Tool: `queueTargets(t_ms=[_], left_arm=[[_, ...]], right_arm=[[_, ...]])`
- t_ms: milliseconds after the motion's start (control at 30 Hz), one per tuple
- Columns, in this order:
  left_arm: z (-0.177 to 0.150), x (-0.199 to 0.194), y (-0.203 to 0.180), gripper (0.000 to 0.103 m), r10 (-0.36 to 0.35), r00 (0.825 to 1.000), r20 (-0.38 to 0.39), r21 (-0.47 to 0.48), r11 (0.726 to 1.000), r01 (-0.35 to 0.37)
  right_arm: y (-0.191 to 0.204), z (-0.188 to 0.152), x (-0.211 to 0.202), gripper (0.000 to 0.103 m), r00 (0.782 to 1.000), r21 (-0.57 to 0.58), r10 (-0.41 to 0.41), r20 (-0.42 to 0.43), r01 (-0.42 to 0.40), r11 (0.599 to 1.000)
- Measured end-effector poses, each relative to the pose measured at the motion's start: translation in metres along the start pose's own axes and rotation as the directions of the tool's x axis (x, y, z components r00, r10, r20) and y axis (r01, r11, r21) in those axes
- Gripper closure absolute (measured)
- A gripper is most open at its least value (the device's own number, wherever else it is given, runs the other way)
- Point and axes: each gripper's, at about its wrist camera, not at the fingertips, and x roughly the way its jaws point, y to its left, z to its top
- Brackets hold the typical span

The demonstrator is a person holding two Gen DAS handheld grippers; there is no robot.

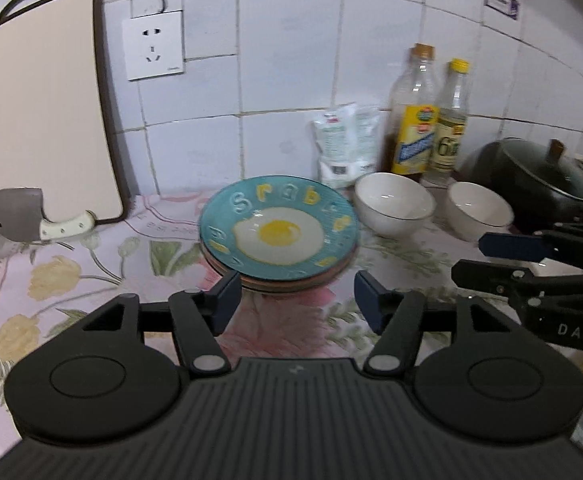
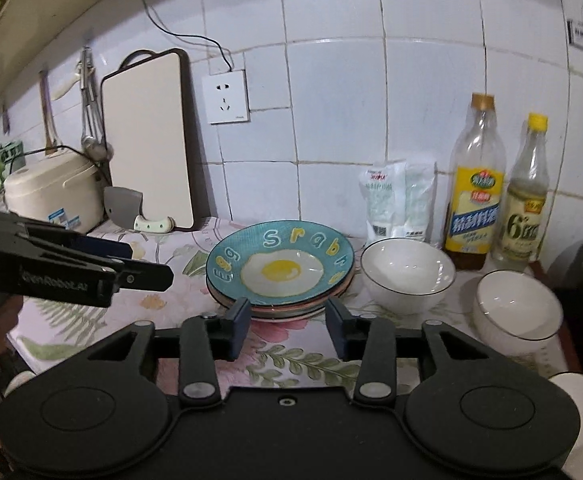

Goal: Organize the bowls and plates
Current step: 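Open both grippers and pull them back from the plate stack, then move both grippers to the white bowl beside the black pot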

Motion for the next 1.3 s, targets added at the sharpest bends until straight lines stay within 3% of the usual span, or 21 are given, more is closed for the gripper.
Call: queueTargets(t_ms=[133, 367, 500, 600, 833, 1067, 1300], left_arm=[[-0.003, -0.014, -0.010, 0.037, -0.014, 1.000, 0.000, 0.018, 1.000, 0.014], [-0.012, -0.025, -0.030, 0.032, -0.056, 0.998, -0.027, 0.035, 0.998, 0.057], [-0.016, -0.024, -0.044, 0.031, -0.079, 0.995, -0.053, 0.042, 0.996, 0.081], [-0.020, -0.022, -0.057, 0.020, -0.112, 0.992, -0.066, 0.056, 0.992, 0.116], [-0.029, -0.011, -0.094, 0.015, -0.155, 0.982, -0.104, 0.097, 0.981, 0.165], [-0.033, 0.006, -0.133, 0.014, -0.205, 0.970, -0.129, 0.117, 0.969, 0.220], [-0.029, 0.035, -0.159, 0.014, -0.285, 0.954, -0.094, 0.038, 0.957, 0.289]], right_arm=[[-0.005, -0.005, -0.020, 0.046, 1.000, -0.027, -0.002, -0.002, 0.002, 1.000], [-0.018, -0.020, -0.052, 0.043, 1.000, -0.063, 0.004, -0.027, -0.006, 0.998], [-0.025, -0.029, -0.067, 0.035, 0.999, -0.090, -0.026, -0.020, 0.024, 0.996], [-0.035, -0.036, -0.078, 0.022, 1.000, -0.086, -0.011, -0.021, 0.009, 0.996], [-0.057, -0.059, -0.098, 0.013, 1.000, -0.078, -0.013, -0.014, 0.011, 0.997], [-0.090, -0.084, -0.109, 0.010, 0.997, -0.051, -0.078, -0.018, 0.077, 0.996], [-0.128, -0.112, -0.103, 0.010, 0.986, -0.008, -0.156, -0.057, 0.156, 0.988]])
